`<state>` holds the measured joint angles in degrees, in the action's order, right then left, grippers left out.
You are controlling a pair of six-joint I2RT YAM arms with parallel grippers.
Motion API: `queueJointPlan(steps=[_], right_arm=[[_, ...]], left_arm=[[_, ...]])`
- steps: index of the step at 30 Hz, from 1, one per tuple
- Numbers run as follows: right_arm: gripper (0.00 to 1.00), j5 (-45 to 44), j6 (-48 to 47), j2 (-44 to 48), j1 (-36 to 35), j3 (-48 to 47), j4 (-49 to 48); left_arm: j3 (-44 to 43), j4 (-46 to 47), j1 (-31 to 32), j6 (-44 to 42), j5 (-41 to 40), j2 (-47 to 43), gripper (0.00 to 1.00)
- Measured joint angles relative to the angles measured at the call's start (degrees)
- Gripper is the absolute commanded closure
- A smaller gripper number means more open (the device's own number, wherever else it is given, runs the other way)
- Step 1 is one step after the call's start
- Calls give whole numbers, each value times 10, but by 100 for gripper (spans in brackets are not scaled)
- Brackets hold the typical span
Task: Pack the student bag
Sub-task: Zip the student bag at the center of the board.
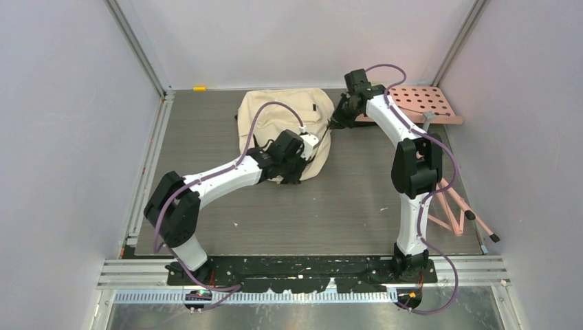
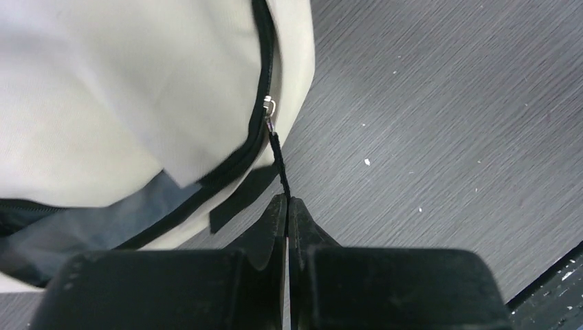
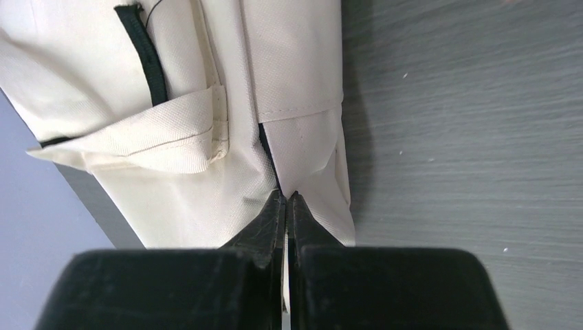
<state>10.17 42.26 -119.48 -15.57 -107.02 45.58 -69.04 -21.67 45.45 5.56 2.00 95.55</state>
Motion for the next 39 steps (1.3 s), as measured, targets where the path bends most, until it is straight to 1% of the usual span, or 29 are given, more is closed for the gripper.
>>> queueJointPlan(steps=[5,15,29,30,31,32,33,34,35,36,37,39], right_arm=[[99,-9,0,0,9,0,-15],[100,-12,-4,-1,10,-3,-13],[99,-11,-16,-24,19,-44,3],[92,-10,-16,-24,21,-44,3],[83,-8,-17,-24,22,-45,3],[77,-6,-17,-24,23,-45,3],[64,-3,-19,-24,25,-45,2],[59,-2,-19,-24,27,-45,1],[50,-3,-21,-24,30,-45,-6],[46,-4,-24,-22,35,-45,-15],[39,-5,-25,-19,40,-42,-24],[33,-7,-26,3,49,-8,-46]], left_arm=[[10,-5,-6,12,8,-9,100],[50,0,-48,20,13,-16,100],[76,14,-97,19,23,-73,100],[75,14,-99,20,31,-75,100],[72,13,-99,21,42,-75,100],[70,13,-99,25,51,-75,100],[65,10,-99,32,67,-73,100],[60,9,-99,35,76,-71,100],[51,5,-97,40,86,-68,100],[40,2,-94,45,95,-61,100],[27,0,-91,47,103,-52,100],[5,0,-88,52,116,-33,100]])
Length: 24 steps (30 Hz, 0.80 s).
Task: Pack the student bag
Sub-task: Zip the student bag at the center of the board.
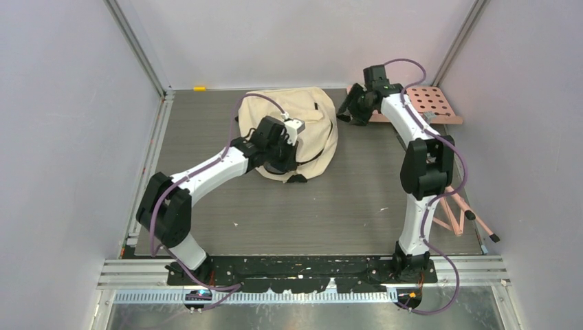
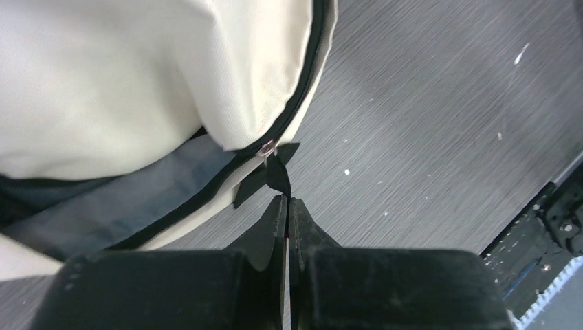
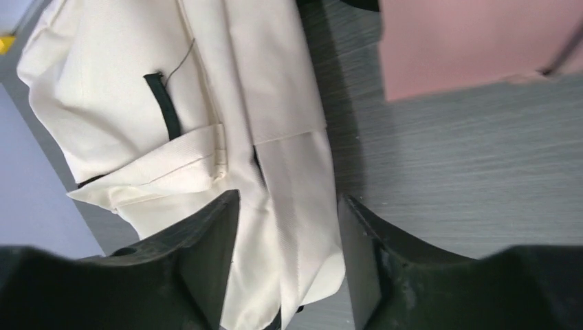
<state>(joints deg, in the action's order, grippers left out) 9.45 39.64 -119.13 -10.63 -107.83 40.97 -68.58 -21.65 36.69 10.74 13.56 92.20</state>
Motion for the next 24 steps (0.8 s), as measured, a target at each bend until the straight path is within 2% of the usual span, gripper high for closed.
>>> queueJointPlan(steps=[5,12,20,22,24], right_arm=[[27,2,27,95,12,130,-17],[26,39,104,176,-17,249,-47],[40,73,173,175,-84,285,-77],[50,78,181,164,-100,282,-84],[54,81,184,150,-107,277,-86]], left_arm=[[-33,-1,2,13,26,28,100],[-59,1,3,42,49,37,100],[-59,4,5,65,64,37,100],[-59,4,5,69,67,37,100],[-59,4,5,69,68,37,100]])
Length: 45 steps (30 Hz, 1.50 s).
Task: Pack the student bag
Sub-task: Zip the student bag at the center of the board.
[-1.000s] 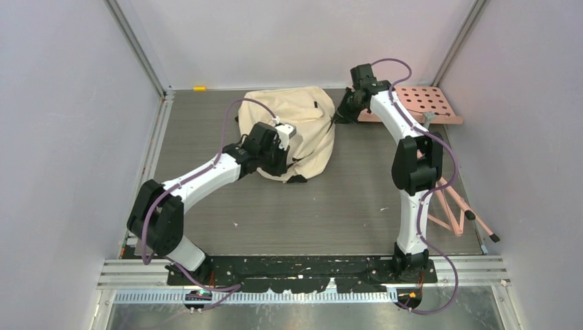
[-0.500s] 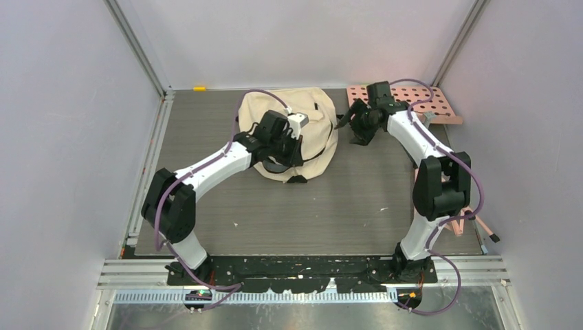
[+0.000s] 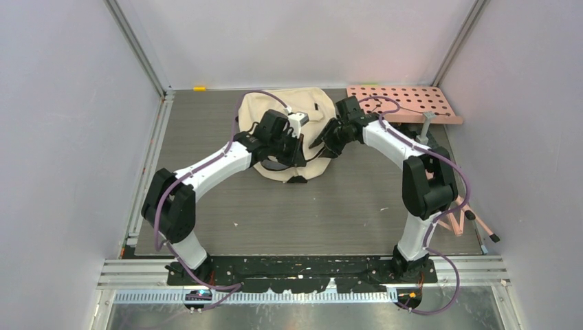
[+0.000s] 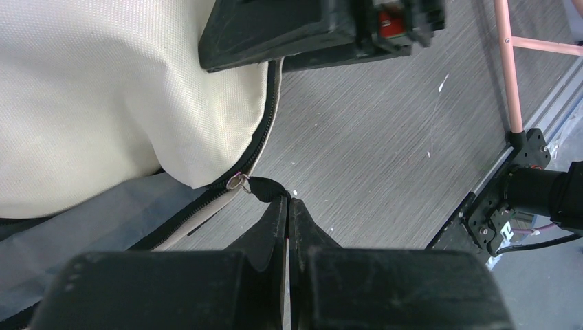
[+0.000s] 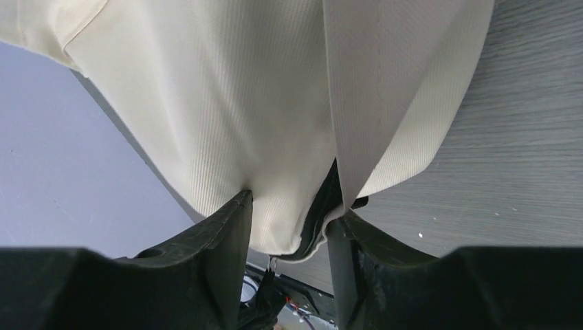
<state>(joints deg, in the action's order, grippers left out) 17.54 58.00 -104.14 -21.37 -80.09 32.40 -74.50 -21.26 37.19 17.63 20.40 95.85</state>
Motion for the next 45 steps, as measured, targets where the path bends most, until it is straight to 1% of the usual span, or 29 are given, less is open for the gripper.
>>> queueJointPlan(steps=[3,5,6,7,8,9,11,15,20,26,35,42,45], right_arm=[[57,4,5,-22,-3,-9,0],[65,4,6,-28,-3,-10,0],[74,2,5,-28,-3,-11,2],[79,1,3,-28,-3,-12,4],[89,-2,0,-28,-3,-15,7],[96,-5,-3,-29,-3,-19,12],[99,-13,-11,-29,-3,-27,22],[99,-29,-26,-29,-3,-46,40],[100,-50,-46,-28,6,-58,57],[99,-50,-71,-18,19,-58,77],[99,-44,-97,-12,34,-58,83],[100,-47,-113,-12,35,-64,85],[99,-47,-119,-11,35,-68,87]], left_arm=[[0,0,0,-1,-1,0,100],[1,0,0,-2,-5,-1,100],[1,0,0,-2,-7,-1,100],[2,0,0,-2,-8,-2,100],[2,0,0,-2,-9,-3,100],[4,0,0,-3,-9,-5,100],[9,0,0,-6,-13,-10,100],[23,-1,0,-24,-32,-18,100],[52,-6,0,-47,-86,-29,100],[78,9,-8,-48,-130,-38,100],[111,44,-18,-43,-154,-65,100],[115,44,-31,-41,-168,-84,100],[115,44,-35,-42,-158,-94,100]])
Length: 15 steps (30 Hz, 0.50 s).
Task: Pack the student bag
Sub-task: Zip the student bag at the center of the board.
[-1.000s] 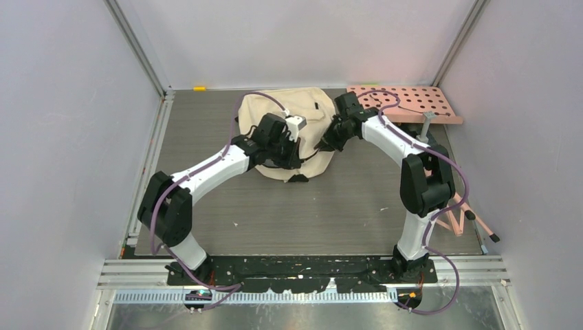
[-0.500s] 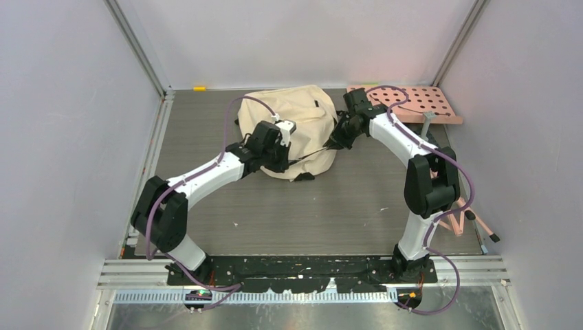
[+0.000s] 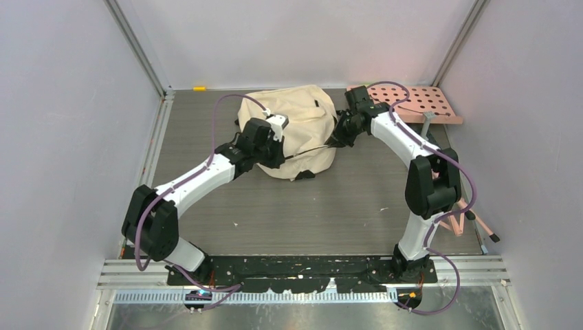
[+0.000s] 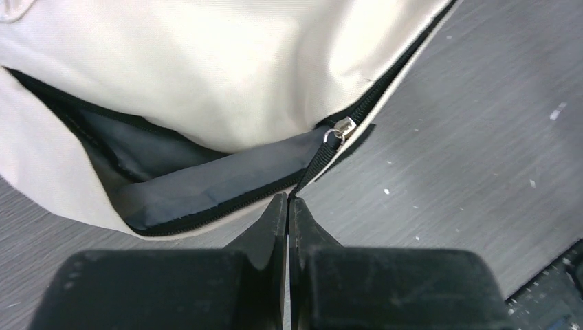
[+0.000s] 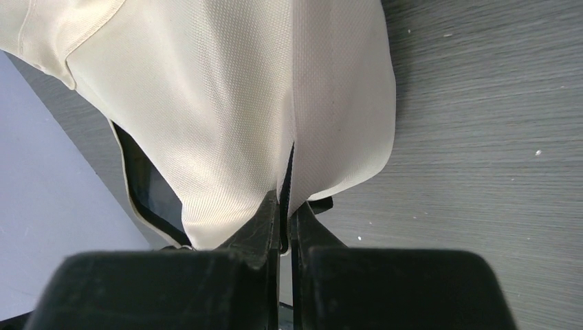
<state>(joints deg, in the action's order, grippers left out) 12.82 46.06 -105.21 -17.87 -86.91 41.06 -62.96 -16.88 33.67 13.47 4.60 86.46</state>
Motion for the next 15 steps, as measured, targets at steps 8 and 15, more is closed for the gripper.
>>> queueJointPlan(steps=[8,15], right_arm=[[45,-31,-63,15,12,-3,0],[26,-120,-168,33,10,-33,10]], left_arm=[[-16,-3,28,2,72,5,100],[-43,-21,54,9,114,60,100]])
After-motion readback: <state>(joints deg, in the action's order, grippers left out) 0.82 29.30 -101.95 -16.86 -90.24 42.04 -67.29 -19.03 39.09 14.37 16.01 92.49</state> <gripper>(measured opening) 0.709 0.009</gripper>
